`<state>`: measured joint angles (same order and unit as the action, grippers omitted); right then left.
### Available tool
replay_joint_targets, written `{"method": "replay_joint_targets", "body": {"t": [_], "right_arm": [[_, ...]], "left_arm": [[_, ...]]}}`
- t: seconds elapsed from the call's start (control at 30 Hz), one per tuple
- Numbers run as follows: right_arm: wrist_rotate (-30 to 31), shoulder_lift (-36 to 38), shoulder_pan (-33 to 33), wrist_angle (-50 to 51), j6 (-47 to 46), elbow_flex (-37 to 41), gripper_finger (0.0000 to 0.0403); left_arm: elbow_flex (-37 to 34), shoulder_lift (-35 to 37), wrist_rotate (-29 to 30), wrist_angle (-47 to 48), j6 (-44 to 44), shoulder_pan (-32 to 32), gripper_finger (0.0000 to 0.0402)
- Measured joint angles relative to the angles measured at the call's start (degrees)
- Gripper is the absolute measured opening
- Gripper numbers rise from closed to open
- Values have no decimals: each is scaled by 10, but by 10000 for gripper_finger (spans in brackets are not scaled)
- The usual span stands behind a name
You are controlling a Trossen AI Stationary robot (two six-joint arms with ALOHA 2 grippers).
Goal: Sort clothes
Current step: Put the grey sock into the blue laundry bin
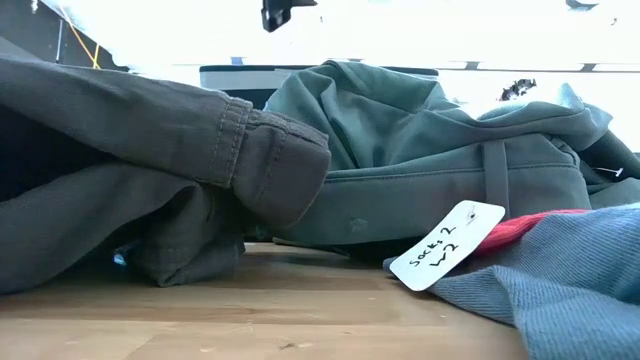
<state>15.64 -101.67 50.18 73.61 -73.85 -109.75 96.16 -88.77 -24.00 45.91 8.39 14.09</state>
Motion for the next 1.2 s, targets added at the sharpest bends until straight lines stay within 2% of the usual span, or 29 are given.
{"method": "replay_joint_targets", "body": {"t": [0.1, 0.33, 0.5, 0.67, 0.8, 0.9, 1.0, 1.2], "right_arm": [[-18, -26, 19, 23, -30, 0, 144], [-15, -75, 57, 65, -103, 0, 144], [-9, -82, 65, 51, -110, 9, 144], [-26, -58, 65, -56, -88, 120, 144], [-27, -38, 63, -168, -49, 217, 144], [-24, -33, 59, -194, -23, 263, 144], [-21, -33, 57, -196, 0, 294, 144], [-25, -33, 57, -264, 65, 357, 144]], "left_arm": [[-15, 0, 31, -38, 17, -48, 164], [-57, 0, 124, -86, 52, -143, 163], [-64, 0, 220, -101, 111, -192, 163], [-64, 6, 326, -101, 145, -244, 163], [-64, 7, 361, -75, 180, -272, 163], [-64, 7, 380, -35, 221, -292, 163], [-64, 7, 423, 20, 267, -318, 163], [-64, 18, 500, 102, 363, -368, 163]]}}
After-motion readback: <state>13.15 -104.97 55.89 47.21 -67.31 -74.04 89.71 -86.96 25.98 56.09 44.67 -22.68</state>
